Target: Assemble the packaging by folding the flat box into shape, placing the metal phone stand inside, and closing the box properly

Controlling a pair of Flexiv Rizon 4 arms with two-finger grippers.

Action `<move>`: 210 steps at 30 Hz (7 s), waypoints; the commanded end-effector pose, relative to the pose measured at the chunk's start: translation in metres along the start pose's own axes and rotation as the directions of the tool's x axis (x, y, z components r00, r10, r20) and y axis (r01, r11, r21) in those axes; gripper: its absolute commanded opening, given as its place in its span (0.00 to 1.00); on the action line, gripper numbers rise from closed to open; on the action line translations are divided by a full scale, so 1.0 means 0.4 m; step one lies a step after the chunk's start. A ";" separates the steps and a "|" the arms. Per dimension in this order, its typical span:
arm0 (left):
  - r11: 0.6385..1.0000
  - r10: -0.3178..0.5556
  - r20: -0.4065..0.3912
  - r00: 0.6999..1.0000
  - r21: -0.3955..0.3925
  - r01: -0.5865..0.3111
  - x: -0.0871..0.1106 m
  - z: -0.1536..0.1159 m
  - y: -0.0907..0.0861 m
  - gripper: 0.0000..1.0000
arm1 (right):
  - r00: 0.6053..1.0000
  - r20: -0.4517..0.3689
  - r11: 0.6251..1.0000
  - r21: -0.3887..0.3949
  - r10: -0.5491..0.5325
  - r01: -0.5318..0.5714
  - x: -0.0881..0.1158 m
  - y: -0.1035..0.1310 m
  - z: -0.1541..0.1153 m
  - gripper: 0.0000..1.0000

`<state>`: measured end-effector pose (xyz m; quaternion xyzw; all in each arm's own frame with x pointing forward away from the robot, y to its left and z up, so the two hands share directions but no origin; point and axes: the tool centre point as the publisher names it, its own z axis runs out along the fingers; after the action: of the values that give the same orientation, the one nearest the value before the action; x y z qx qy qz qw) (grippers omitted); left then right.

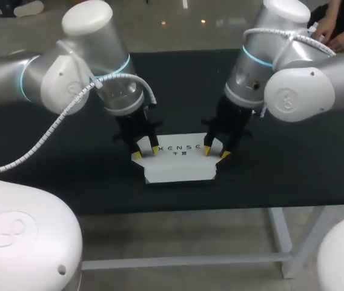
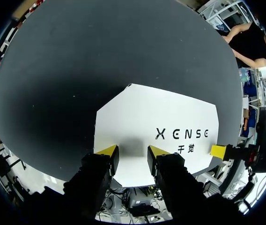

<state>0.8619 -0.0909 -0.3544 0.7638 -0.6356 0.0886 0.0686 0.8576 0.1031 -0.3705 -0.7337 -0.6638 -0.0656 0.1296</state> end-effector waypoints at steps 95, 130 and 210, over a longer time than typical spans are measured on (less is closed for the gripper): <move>1.000 0.012 0.059 0.998 0.007 -0.013 -0.017 0.030 0.013 0.47 | 0.999 -0.026 0.999 -0.046 0.023 -0.024 -0.007 -0.003 0.004 0.45; 0.980 0.158 0.017 0.987 0.123 -0.159 -0.027 0.052 0.039 0.63 | 0.995 -0.088 0.987 -0.157 -0.036 0.022 -0.019 0.013 0.031 0.52; 0.983 0.161 -0.311 0.937 -0.035 -0.180 -0.003 0.089 0.014 0.59 | 0.918 -0.364 0.979 -0.181 -0.156 0.095 0.051 0.038 0.103 0.48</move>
<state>0.8559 -0.0949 -0.3828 0.6818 -0.6837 0.1898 0.1782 0.8673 0.1223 -0.3971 -0.6750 -0.6619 -0.2719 0.1797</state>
